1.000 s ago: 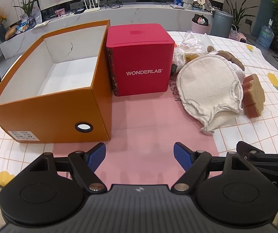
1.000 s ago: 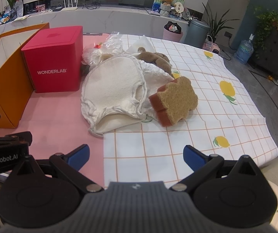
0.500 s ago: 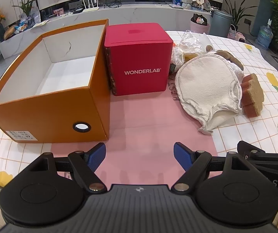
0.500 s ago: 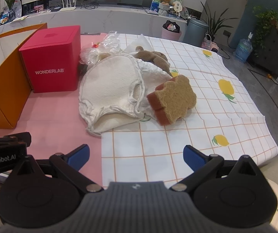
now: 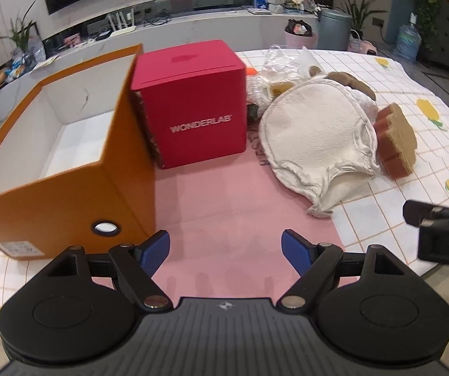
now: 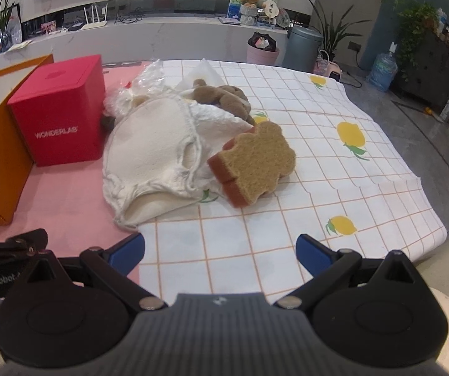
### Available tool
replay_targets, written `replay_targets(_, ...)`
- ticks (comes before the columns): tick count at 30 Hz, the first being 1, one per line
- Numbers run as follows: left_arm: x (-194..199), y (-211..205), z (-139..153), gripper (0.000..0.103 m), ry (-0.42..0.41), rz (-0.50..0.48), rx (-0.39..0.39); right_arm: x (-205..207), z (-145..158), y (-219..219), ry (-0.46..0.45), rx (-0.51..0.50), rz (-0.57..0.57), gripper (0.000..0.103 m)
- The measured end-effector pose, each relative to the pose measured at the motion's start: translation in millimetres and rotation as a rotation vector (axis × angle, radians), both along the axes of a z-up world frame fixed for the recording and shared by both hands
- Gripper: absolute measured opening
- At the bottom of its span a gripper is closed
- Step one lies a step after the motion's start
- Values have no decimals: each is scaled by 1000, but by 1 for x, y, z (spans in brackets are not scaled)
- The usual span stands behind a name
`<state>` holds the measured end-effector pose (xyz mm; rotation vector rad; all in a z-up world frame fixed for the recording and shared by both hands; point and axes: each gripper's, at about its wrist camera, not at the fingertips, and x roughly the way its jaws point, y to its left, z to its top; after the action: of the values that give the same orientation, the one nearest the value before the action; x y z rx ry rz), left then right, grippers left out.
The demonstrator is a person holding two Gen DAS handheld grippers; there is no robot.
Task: Organize soft objects
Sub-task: 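Reach the right tool to the brown bear-shaped sponge and close on it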
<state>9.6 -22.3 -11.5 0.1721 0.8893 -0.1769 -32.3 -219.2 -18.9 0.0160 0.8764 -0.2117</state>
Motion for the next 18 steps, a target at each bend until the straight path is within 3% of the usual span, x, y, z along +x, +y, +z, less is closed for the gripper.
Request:
replay_targets(6,7,-18,0,96,-36,-54,24,6,6,-20,-20,3,-14,100)
replay_targets(14,16,-42,-13,97,-90,-260,-12,32,-3,-35,-48,-87,171,101)
replay_targets(18,17,-59,-29,97,-152,-335,54,58,-23,-42,-103,-177,176,101)
